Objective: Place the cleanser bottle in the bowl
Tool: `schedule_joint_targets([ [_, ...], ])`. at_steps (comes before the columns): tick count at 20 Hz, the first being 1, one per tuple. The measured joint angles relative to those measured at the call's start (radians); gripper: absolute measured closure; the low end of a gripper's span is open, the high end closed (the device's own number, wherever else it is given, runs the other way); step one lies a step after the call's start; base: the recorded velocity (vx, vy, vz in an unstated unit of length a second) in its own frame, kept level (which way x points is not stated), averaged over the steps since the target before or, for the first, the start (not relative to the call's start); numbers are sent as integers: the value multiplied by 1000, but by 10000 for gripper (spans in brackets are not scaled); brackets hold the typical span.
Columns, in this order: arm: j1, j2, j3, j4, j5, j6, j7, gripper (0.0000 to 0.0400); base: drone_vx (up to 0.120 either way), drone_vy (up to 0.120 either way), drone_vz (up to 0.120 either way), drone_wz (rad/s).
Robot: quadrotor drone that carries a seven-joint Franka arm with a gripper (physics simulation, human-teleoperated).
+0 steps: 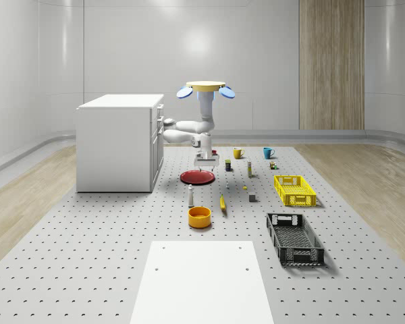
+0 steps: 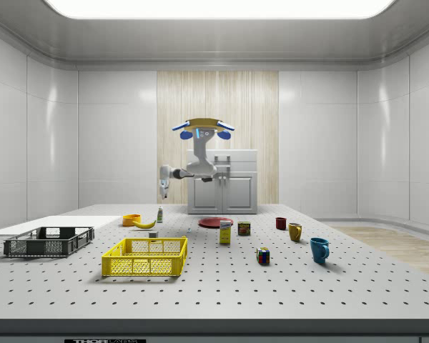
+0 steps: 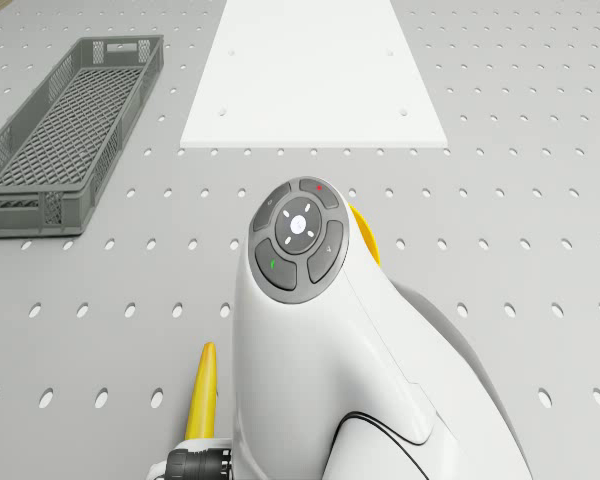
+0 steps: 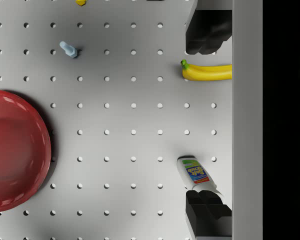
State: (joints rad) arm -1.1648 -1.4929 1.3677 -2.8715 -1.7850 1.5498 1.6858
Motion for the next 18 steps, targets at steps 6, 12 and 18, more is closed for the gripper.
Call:
schedule_joint_targets([
  [6,-2,-9,1,0,4,8,2,0,120,-80,0,0],
  [12,-4,-17,3,1,7,16,3,0,60,-47,0,0],
  [18,-1,-25,4,1,10,23,0,0,53,0,0,0],
])
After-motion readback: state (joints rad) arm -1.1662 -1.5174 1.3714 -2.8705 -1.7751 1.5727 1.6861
